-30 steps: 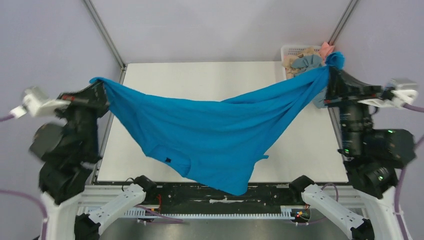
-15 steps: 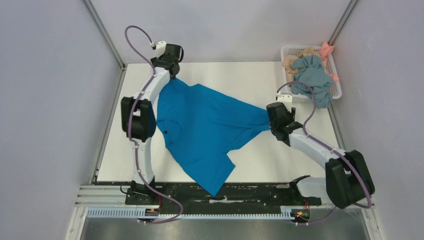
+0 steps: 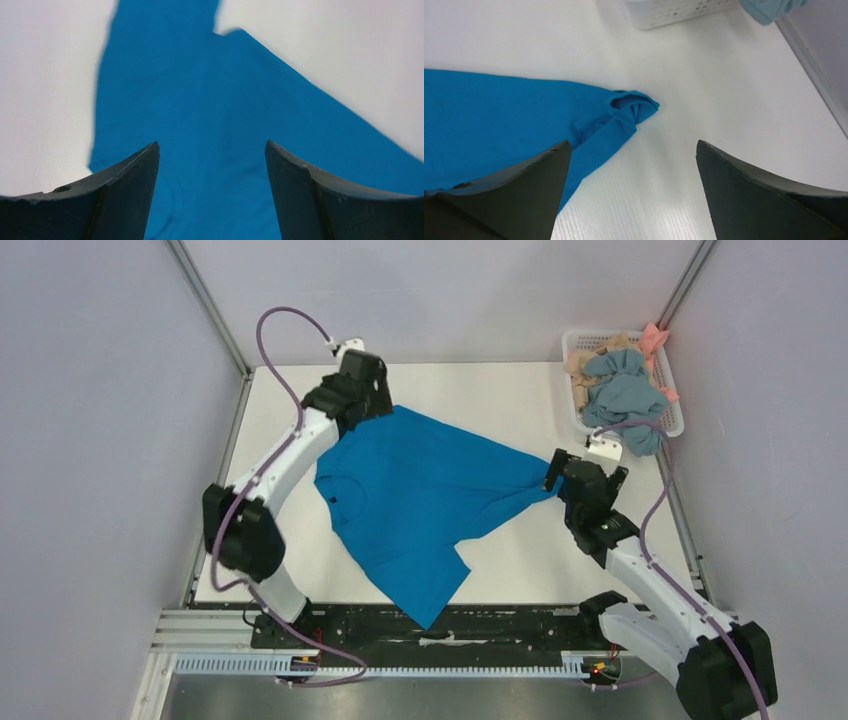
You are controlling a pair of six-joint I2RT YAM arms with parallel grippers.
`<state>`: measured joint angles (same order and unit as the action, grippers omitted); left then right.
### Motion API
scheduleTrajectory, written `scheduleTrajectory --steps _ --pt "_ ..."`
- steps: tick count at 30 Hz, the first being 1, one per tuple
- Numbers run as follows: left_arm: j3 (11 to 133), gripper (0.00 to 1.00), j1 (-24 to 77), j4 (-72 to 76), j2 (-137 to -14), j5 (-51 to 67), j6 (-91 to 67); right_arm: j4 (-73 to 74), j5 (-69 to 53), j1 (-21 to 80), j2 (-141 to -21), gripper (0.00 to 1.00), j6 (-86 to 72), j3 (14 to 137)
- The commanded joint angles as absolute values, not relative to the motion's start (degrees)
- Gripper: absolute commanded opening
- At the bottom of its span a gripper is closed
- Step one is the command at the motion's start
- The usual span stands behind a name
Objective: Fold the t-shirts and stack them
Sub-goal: Flatten out the tshirt
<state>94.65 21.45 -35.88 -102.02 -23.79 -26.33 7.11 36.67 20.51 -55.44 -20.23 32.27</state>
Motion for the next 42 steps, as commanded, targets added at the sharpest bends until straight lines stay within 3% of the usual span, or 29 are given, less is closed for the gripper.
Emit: scheduleTrajectory --steps 1,5,13,21,31,34,36,39,41,42 --pt "76.1 0.83 32.5 -28.5 -86.8 -15.2 -27.6 2.8 29.6 20.6 -47.6 0.98 -19.8 24.7" --pt "59.1 0.83 42.4 -24.0 -75.5 -7.9 -31.6 2.0 28.8 20.5 -41.8 0.98 -19.7 20.1" --pt "48.4 0.78 63.7 -32.7 -69.7 -10.1 -41.4 4.4 29.9 20.4 -39.7 0.98 -21.1 19.7" --pt "50.4 0.72 79.2 -32.3 -80.2 -8.8 -44.6 5.0 29.7 20.5 -41.0 0.98 -20.9 20.0" --pt "54.5 0.59 80.2 -35.0 -94.8 -19.3 -49.8 5.2 29.8 20.5 -40.8 0.98 -21.2 19.6" --pt "54.6 0.53 80.1 -37.4 -97.1 -22.1 -51.3 5.2 30.4 20.5 -40.9 0.98 -21.2 19.6" --pt "54.6 0.43 79.7 -38.8 -98.0 -23.4 -52.3 5.1 30.4 20.5 -41.1 0.98 -21.2 19.6" --pt "54.3 0.25 78.7 -40.0 -97.6 -24.6 -52.9 5.2 30.3 20.5 -41.4 0.98 -21.2 19.7" --pt "54.2 0.04 78.0 -41.9 -96.5 -27.0 -54.0 5.2 30.6 20.5 -41.7 0.98 -20.7 19.8" --pt "54.2 0.02 77.4 -43.3 -95.5 -28.4 -55.0 5.3 30.6 20.5 -41.7 0.98 -20.3 19.9"
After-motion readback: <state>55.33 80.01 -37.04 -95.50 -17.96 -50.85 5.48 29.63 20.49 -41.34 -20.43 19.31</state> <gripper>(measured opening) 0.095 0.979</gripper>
